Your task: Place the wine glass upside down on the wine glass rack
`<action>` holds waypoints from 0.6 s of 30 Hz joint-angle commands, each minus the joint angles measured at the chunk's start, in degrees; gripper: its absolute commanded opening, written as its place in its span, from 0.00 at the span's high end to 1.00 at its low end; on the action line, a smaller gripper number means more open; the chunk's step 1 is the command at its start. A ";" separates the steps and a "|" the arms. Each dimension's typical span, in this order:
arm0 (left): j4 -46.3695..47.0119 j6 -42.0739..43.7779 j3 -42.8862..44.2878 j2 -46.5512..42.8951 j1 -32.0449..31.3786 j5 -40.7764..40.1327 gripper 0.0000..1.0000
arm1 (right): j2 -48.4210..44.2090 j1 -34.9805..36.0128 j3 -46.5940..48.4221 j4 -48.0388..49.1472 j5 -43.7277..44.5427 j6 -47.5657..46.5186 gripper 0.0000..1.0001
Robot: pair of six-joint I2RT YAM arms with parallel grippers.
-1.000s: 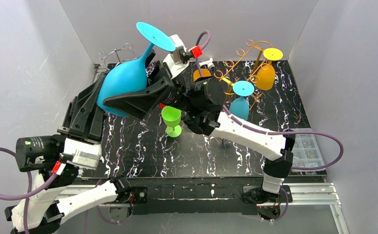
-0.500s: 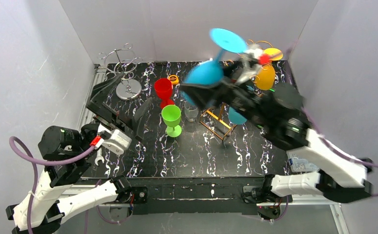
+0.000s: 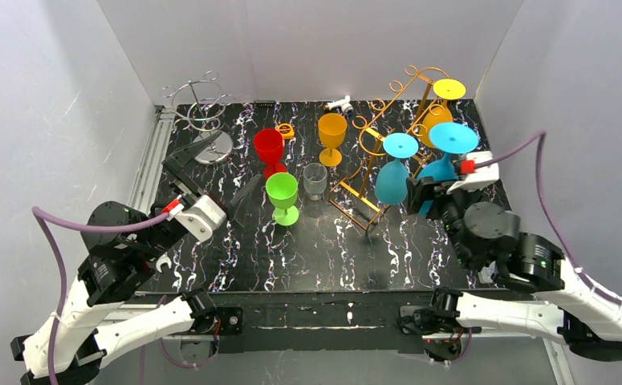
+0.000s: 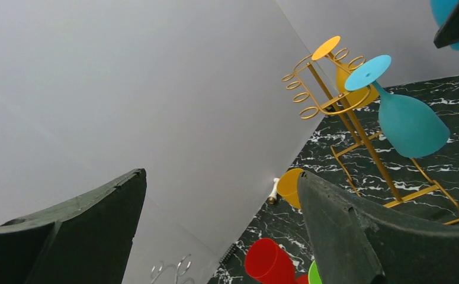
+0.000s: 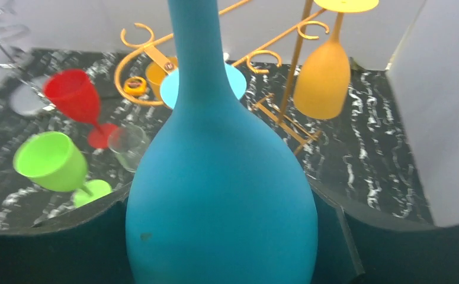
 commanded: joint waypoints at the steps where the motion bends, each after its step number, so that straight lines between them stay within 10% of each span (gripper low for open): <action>1: 1.36 -4.41 -1.31 0.57 -0.11 0.19 0.02 | 2.79 4.78 0.08 -1.75 14.49 -0.16 0.41; 14: 3.94 -3.84 -2.97 2.58 -0.10 0.91 0.02 | 14.96 3.52 9.01 -2.32 19.29 -4.91 0.42; 18: 3.34 -3.10 -2.22 2.90 -0.10 1.08 0.02 | 10.61 -0.87 6.59 13.98 16.94 -18.15 0.45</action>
